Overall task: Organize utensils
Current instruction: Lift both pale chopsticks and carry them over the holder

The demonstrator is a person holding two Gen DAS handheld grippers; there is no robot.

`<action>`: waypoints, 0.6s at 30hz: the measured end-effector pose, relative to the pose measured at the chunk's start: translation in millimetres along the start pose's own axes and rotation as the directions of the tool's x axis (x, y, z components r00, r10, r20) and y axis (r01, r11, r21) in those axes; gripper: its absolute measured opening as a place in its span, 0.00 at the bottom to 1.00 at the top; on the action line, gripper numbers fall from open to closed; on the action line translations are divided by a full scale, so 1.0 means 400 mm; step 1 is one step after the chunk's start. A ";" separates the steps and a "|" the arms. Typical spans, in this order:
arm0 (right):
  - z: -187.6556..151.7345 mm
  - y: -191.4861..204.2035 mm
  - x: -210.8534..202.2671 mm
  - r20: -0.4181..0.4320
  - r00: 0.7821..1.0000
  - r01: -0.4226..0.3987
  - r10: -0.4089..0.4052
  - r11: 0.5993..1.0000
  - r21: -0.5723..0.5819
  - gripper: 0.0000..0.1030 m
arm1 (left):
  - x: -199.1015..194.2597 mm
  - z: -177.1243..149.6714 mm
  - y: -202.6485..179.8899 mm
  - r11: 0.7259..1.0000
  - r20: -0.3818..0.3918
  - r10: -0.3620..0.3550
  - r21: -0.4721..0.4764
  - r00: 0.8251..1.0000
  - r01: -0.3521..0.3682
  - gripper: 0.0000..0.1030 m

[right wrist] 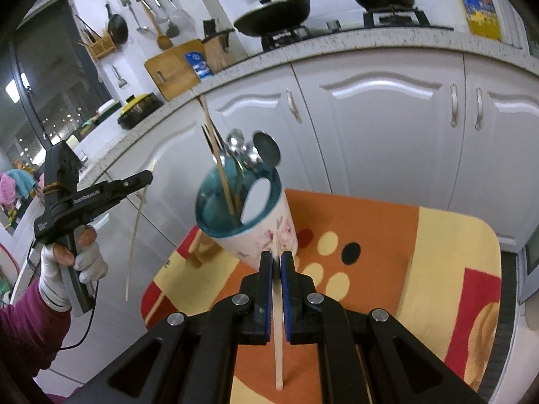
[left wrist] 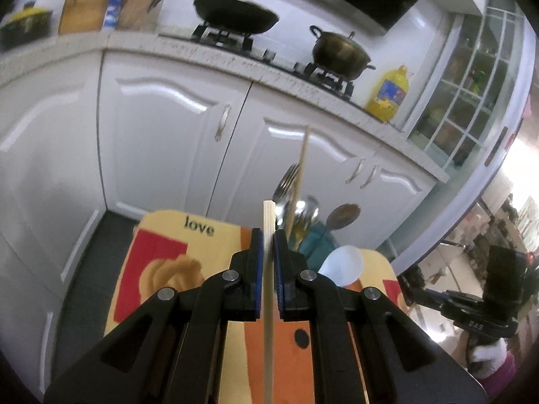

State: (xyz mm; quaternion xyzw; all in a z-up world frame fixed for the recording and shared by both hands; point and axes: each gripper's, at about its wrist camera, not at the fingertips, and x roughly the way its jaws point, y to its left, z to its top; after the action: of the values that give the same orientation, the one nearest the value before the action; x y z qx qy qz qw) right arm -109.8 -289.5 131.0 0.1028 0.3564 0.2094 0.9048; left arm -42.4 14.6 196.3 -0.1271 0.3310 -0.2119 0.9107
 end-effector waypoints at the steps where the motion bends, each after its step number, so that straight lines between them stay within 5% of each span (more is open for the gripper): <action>1: 0.005 0.003 -0.005 0.005 1.000 -0.002 0.002 1.000 -0.003 0.04 | -0.001 0.004 -0.007 1.000 0.007 -0.003 0.002 1.000 0.003 0.05; 18: 0.144 0.100 -0.085 0.117 0.992 -0.030 0.043 0.993 -0.112 0.04 | 0.037 0.074 -0.088 0.994 0.111 0.038 0.098 0.993 -0.049 0.05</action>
State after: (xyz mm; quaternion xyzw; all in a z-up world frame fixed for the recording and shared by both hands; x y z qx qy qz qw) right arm -104.6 -271.4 206.5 0.0718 0.2877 0.2387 0.9247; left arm -23.5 -20.4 223.2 -0.0852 0.2727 -0.2011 0.9370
